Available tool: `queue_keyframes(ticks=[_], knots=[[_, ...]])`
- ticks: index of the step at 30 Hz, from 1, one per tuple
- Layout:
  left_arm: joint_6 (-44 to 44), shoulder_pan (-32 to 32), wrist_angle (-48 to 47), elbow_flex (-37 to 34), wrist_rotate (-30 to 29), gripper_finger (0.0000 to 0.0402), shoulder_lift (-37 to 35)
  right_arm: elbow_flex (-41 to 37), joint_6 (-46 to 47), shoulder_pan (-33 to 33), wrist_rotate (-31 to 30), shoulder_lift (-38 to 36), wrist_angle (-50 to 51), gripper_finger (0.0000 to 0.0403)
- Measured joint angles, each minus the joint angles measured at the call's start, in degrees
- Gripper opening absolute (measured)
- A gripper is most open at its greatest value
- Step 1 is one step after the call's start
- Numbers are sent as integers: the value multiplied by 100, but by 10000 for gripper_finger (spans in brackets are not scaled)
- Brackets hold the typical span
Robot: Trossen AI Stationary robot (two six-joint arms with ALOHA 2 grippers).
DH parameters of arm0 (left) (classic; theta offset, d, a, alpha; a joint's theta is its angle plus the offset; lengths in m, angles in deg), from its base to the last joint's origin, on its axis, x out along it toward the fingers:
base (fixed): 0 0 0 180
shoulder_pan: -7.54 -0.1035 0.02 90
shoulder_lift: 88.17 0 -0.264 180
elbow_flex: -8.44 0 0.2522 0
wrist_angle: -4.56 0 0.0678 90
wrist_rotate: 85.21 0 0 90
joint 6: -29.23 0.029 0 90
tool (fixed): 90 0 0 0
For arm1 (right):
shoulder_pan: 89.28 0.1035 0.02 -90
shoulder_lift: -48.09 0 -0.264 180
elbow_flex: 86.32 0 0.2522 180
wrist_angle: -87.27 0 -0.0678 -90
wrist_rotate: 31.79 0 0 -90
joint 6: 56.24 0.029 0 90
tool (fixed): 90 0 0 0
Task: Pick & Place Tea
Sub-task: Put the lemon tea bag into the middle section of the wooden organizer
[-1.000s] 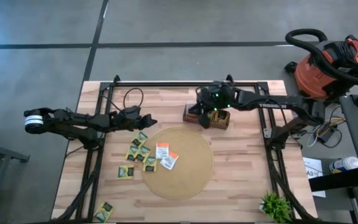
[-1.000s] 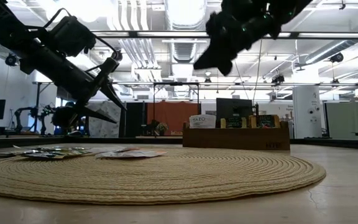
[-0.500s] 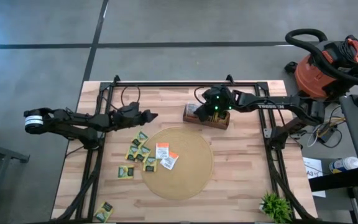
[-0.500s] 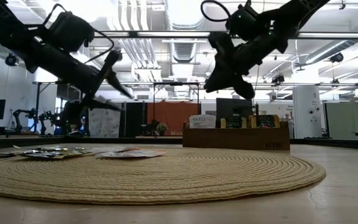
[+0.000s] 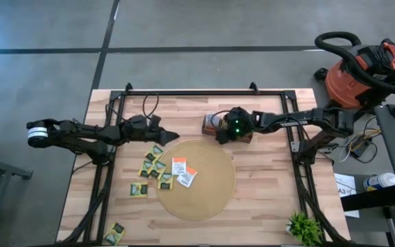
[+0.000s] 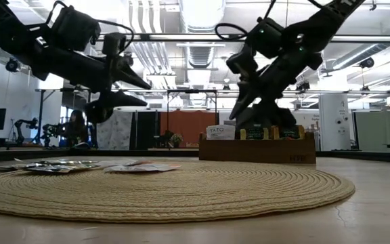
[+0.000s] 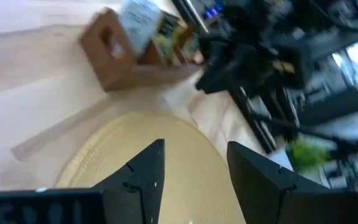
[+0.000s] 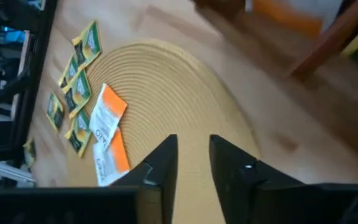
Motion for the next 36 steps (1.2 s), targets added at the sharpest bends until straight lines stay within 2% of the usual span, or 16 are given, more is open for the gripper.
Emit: queue_keyframes(ticks=[4, 7, 14, 17, 23, 26, 30, 32, 36], knots=[[409, 2, -104, 1, 567, 168, 78, 211, 442, 271, -18, 236, -167, 131], [563, 7, -536, 39, 924, 168, 124, 479, 521, 430, -114, 355, -240, 153], [682, 15, -1567, 224, 1749, 168, 97, 1083, 325, 604, -327, 611, -201, 177], [697, 58, -2544, 461, 2234, 167, 84, 1217, 215, 618, -338, 709, -155, 177], [1555, 504, -5355, 1248, 2544, 160, 65, 1278, 238, 642, -335, 785, -119, 173], [1983, 896, -6831, 1795, 2448, 152, 67, 1267, 126, 640, -318, 774, 77, 173], [1821, 1719, -8229, 2435, 2143, 143, 69, 1345, -489, 605, -143, 762, 344, 172], [1465, 2307, -8550, 2597, 2124, 142, 69, 1420, -854, 571, 40, 757, 543, 171], [1155, 3765, -8534, 2645, 2118, 142, 65, 1506, -1505, 563, 114, 755, 793, 171]])
